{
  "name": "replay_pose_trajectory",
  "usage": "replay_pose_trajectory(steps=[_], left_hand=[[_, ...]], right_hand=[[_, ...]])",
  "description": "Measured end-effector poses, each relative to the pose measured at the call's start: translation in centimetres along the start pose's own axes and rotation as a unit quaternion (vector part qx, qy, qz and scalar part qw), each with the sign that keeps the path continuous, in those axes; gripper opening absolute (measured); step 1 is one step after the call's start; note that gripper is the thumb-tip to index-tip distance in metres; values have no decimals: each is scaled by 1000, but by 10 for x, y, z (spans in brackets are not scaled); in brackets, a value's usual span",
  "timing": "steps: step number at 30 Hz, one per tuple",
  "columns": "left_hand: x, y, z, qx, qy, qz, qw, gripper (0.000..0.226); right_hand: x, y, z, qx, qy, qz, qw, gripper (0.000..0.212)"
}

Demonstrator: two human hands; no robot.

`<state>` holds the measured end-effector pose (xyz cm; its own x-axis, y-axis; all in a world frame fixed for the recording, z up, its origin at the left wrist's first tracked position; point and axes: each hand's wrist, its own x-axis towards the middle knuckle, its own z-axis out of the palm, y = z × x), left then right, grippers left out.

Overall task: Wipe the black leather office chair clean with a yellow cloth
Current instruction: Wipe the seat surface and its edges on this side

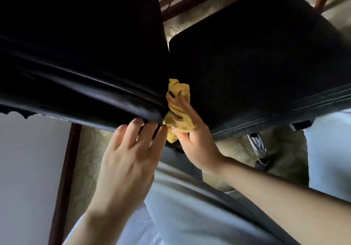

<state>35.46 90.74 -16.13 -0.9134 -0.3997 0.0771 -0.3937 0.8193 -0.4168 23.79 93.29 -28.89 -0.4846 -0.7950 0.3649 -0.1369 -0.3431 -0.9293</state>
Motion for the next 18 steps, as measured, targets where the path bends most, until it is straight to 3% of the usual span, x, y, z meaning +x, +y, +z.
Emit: replay_pose_trajectory(steps=[2, 5, 7, 9, 11, 15, 18], left_hand=[[6, -6, -4, 90, 0, 66, 994, 59], [19, -10, -3, 231, -84, 103, 964, 77], [30, -10, 2, 309, -118, 116, 937, 78], [39, -11, 8, 351, -116, 134, 920, 76], [47, -12, 14, 373, -98, 160, 909, 76], [49, -18, 17, 341, -84, 189, 917, 68], [48, -23, 16, 326, -64, 215, 918, 65]], right_hand=[[-4, 8, 2, 58, 3, 45, 997, 48], [-7, 18, 1, 101, 9, 119, 988, 22], [-7, 23, -2, 133, -15, 159, 978, 10], [-7, 27, -7, 167, -40, 176, 969, 17], [-6, 33, -11, 210, -52, 192, 957, 25], [-3, 49, -15, 258, -48, 309, 914, 27], [10, 56, -14, 202, -45, 349, 914, 31]])
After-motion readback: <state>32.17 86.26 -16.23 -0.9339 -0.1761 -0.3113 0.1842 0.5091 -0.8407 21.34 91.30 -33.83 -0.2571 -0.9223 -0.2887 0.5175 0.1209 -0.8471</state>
